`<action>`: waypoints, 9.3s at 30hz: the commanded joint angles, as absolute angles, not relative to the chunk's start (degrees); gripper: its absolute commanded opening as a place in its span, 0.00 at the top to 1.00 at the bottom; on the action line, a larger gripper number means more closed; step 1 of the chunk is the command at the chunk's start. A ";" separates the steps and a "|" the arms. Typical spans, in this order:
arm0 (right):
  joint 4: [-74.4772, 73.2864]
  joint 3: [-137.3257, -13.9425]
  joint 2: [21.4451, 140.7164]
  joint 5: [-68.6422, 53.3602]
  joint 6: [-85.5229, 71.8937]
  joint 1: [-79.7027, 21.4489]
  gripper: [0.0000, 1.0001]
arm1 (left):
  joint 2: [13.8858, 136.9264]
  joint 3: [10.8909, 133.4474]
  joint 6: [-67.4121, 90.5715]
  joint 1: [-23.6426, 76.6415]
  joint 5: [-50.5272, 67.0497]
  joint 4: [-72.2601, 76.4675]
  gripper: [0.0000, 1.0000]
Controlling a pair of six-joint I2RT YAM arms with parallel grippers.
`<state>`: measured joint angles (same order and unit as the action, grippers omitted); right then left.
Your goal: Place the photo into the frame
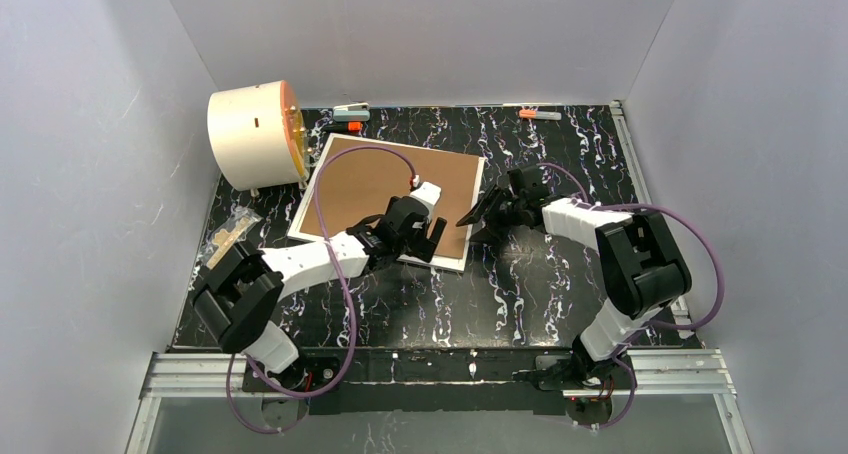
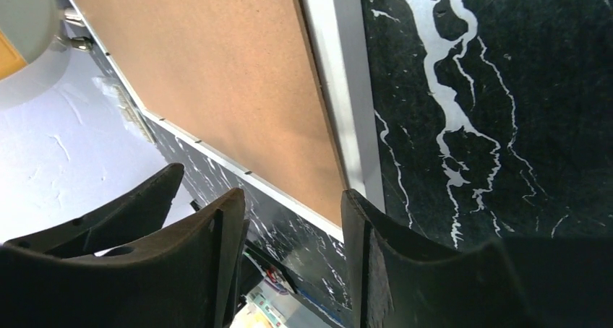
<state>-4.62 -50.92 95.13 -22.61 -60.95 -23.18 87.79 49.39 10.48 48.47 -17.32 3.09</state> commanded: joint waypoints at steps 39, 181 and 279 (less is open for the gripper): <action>-2.76 -52.81 101.98 -25.68 -53.90 -26.38 0.42 | 87.74 43.79 7.01 8.27 -22.05 7.00 0.02; -25.46 -81.98 115.17 -15.10 -50.03 -28.93 0.30 | 88.24 31.58 -12.44 47.82 -33.48 45.35 0.83; -29.99 -101.99 127.97 -3.01 -39.46 -24.80 0.41 | 87.80 29.16 -9.29 46.94 -33.24 45.18 0.82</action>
